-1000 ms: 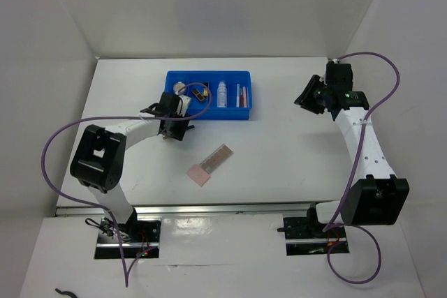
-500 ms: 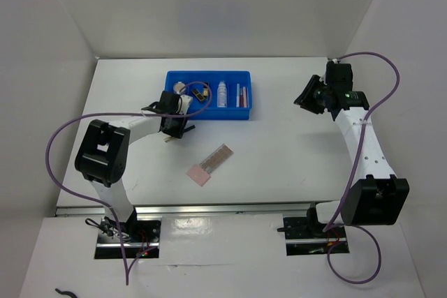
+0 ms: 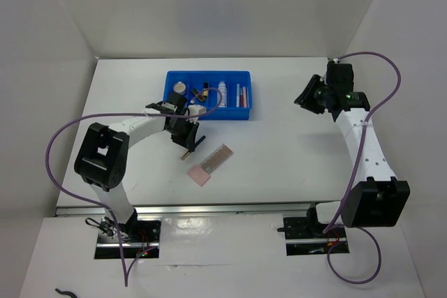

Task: Organize the makeup

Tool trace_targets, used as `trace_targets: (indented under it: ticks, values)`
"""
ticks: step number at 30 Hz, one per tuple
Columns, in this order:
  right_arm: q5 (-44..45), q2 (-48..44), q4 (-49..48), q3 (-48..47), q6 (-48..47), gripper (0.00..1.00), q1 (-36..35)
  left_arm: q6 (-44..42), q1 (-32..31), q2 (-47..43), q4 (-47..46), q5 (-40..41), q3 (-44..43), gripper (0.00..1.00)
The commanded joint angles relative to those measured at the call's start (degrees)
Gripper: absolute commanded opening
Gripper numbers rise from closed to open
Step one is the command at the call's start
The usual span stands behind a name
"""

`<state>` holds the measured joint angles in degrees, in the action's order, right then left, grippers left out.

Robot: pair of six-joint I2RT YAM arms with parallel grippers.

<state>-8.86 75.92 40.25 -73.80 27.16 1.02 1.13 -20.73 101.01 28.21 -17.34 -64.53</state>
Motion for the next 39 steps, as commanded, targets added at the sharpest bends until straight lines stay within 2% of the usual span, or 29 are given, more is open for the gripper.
trace_targets:
  ticks: [1, 4, 7, 10, 11, 17, 23, 28, 31, 32, 33, 35, 37, 39]
  values:
    - [-0.54, -2.97, -0.61, -0.2, 0.0, 0.38, 0.3, -1.39, -0.54, -4.68, 9.38, -15.66, -7.34, 0.0]
    - [-0.54, -3.59, -0.61, -0.2, 0.0, 0.38, 0.3, 1.32, -0.54, -4.68, 11.17, -18.96, -15.08, 0.0]
    - [-0.54, -3.59, -0.61, -0.2, 0.0, 0.38, 0.3, 11.49, -0.54, -1.19, 9.68, -18.33, -23.4, 0.0]
    - [0.25, -3.59, -0.61, -0.2, 0.0, 0.38, 0.3, 18.54, -0.54, 3.04, 3.8, -19.74, -31.05, 0.0]
    - [0.77, -3.59, -0.61, -0.2, 0.0, 0.38, 0.3, 23.52, -0.54, 6.18, 2.48, -18.09, -32.83, 0.0]
    - [2.0, -3.06, -0.08, -0.73, 0.0, 0.38, 0.3, 34.44, -2.91, 19.47, -2.17, -10.62, -50.15, 0.0]
    - [2.62, -1.92, -0.08, 0.49, 0.0, 0.38, 0.3, 38.43, -4.22, 31.16, -4.92, -5.34, -61.12, 0.0]
    - [3.15, -0.08, -0.61, 1.03, -0.61, 0.38, 0.3, 40.8, -4.23, 36.0, -7.19, -1.39, -64.05, 0.02]
    - [3.15, 0.46, -0.61, 0.41, -0.61, 0.38, 0.3, 41.41, -4.23, 37.85, -7.2, 0.55, -65.89, 0.34]
    - [3.15, 0.98, -0.61, -0.2, -0.61, 0.38, 0.3, 41.41, -4.23, 37.86, -7.2, 0.56, -65.9, 0.41]
    - [3.15, 0.98, -0.61, -0.2, -0.61, 0.38, 0.3, 41.41, -4.23, 37.86, -7.2, 0.56, -65.9, 0.55]
    - [3.15, 1.6, -0.61, -0.2, -0.61, 0.38, 0.3, 40.71, -4.23, 37.86, -7.73, 1.08, -66.42, 0.74]
    - [3.15, 1.6, -0.61, -0.2, -0.61, 0.38, 0.3, 39.22, -4.23, 36.28, -7.73, 1.08, -66.42, 0.88]
    - [3.15, 1.6, -0.61, -0.2, -0.61, 0.38, 0.3, 37.73, -4.23, 34.88, -6.59, 1.08, -67.03, 0.95]
